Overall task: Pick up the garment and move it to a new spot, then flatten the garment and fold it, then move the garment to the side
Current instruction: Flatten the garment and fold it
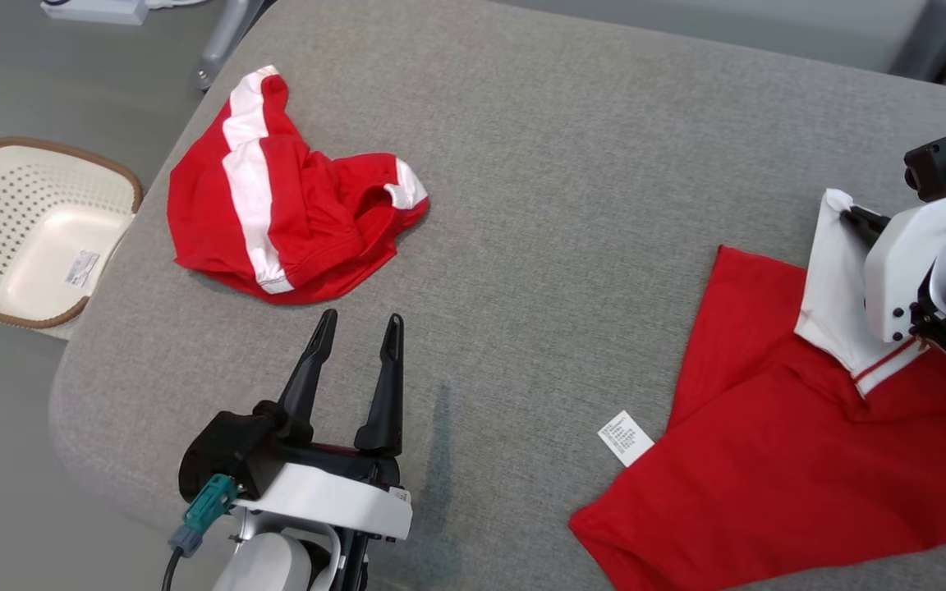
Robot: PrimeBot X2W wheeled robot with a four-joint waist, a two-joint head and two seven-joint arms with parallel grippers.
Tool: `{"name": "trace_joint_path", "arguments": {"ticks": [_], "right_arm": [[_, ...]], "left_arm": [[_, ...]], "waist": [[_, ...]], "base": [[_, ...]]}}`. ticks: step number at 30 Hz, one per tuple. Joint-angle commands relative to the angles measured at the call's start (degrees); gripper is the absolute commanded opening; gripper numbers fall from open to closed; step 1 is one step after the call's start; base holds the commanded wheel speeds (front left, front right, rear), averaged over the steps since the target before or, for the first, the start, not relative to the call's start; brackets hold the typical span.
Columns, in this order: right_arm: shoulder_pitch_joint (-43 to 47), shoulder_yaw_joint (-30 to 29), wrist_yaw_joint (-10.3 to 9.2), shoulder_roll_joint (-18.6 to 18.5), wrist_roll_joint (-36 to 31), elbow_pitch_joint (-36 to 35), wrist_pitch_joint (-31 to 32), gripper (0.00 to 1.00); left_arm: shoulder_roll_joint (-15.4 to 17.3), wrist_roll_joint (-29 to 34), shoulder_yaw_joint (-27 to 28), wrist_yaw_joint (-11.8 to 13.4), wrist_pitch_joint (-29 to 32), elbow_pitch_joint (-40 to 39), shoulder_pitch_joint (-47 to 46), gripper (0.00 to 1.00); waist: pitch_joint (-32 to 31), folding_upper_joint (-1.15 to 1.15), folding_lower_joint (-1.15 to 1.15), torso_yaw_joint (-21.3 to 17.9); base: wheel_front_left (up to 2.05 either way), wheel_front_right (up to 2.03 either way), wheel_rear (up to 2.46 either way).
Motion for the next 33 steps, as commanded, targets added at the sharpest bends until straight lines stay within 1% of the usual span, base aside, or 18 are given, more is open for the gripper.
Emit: {"name": "trace_joint_path", "arguments": {"ticks": [1,4,8,12,18,21,23,28,29,33], "right_arm": [[-0.41,-0.13,-0.02,0.02,0.05,-0.05,-1.10,0.00],[-1.10,-0.63,-0.02,0.41,-0.19,0.20,-5.71,0.00],[-1.15,-1.56,-0.02,0.98,-0.84,0.01,-11.85,0.00],[0.30,-4.18,-0.02,1.19,-0.86,-0.83,-17.36,0.00],[6.11,-10.54,-0.02,-0.44,-0.01,-4.69,-23.01,0.00],[11.29,-15.37,-0.02,-1.67,0.66,-7.77,-24.06,0.00],[15.26,-19.09,-0.02,-2.75,0.04,-9.35,-24.54,0.00],[27.53,-29.37,-0.02,-3.63,-2.34,-13.34,-24.57,0.00],[30.11,-31.67,-0.02,-3.82,-3.21,-14.03,-23.94,0.00],[40.41,-39.38,-0.01,-1.86,-5.37,-19.05,-18.08,0.00]], "left_arm": [[0.18,0.35,0.32,-0.05,-0.19,0.03,-0.63,1.00],[0.19,0.98,0.87,-0.29,-0.19,0.00,-0.54,1.00],[0.20,2.08,2.06,-0.46,-0.19,0.05,-0.12,1.00],[0.19,3.31,3.48,-0.93,-0.19,0.29,0.53,1.00],[0.20,5.01,5.94,-1.47,-0.19,0.49,1.53,1.00],[0.19,5.45,7.52,-1.52,-0.19,0.28,2.01,1.00],[0.19,5.90,8.16,-1.70,-0.19,0.38,2.63,1.00],[0.18,6.29,9.36,-2.00,-0.19,0.16,2.92,1.00],[0.17,6.21,9.30,-2.05,-0.19,0.12,2.96,1.00],[0.22,6.41,9.20,-2.33,-0.19,0.24,2.98,1.00]], "waist": [[-0.70,0.00,0.00,-0.81],[-1.83,0.00,0.00,-2.58],[-3.55,0.00,0.00,-6.11],[-5.35,0.00,0.00,-10.59],[-7.82,0.00,0.00,-17.10],[-8.61,0.00,0.00,-20.53],[-9.09,0.00,0.00,-22.51],[-9.72,0.00,0.00,-26.66],[-9.71,0.00,0.00,-27.14],[-9.73,0.00,0.00,-28.75]], "base": [[0.00,0.00,0.00],[0.00,0.00,0.00],[0.00,0.00,0.00],[0.00,0.00,0.00],[0.00,0.00,0.00],[0.00,0.00,0.00],[0.00,0.00,0.00],[0.00,0.00,0.00],[0.00,0.00,0.00],[0.00,0.00,0.00]]}}
